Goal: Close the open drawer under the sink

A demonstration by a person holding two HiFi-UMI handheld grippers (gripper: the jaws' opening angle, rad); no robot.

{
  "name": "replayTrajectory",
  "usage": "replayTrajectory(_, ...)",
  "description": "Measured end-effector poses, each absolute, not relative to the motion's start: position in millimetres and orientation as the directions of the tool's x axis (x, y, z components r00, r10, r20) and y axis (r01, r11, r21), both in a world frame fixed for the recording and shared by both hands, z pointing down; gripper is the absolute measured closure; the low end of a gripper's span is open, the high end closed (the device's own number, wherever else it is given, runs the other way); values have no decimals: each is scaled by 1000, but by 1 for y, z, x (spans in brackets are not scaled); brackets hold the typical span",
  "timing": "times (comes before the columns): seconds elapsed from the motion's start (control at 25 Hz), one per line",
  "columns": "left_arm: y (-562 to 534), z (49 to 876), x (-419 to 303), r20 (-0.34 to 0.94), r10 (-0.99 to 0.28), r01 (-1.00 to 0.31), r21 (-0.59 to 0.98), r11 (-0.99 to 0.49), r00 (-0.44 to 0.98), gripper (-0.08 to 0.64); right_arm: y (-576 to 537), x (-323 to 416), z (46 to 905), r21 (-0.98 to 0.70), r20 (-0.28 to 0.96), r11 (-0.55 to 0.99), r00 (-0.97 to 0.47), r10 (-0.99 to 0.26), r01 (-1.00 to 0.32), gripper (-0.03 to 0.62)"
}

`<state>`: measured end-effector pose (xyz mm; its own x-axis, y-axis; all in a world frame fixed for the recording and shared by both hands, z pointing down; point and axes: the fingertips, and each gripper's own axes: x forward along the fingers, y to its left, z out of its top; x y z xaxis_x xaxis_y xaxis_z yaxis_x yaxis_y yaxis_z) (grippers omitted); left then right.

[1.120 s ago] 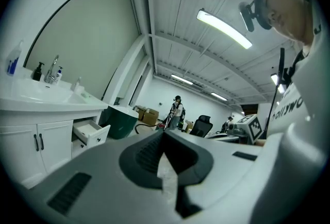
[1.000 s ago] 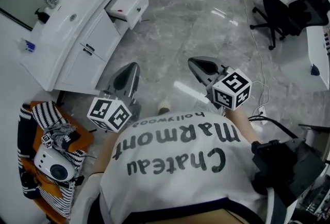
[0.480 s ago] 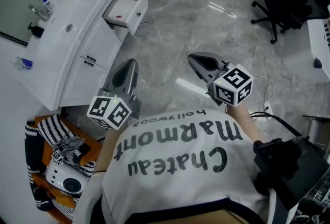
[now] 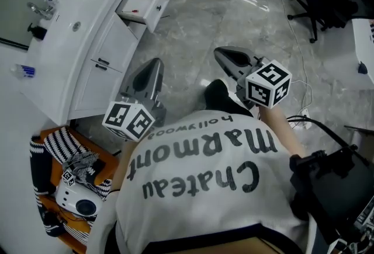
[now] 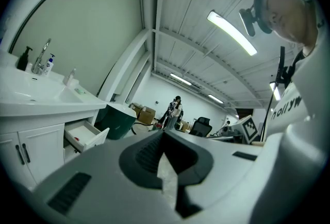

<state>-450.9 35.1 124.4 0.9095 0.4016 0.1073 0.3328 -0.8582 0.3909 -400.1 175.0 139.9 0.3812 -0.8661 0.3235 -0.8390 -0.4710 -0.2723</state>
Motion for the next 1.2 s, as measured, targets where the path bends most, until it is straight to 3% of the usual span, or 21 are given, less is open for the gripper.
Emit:
replayTrajectory(0.6, 25, 145, -368, 145, 342, 259, 405, -877, 928, 552, 168, -311, 158, -326, 330, -431, 326, -886, -841, 580)
replayTrajectory(1.2, 51, 141, -211, 164, 233, 148, 409, -900, 959, 552, 214, -130, 150, -336, 323, -395, 289, -901, -855, 580)
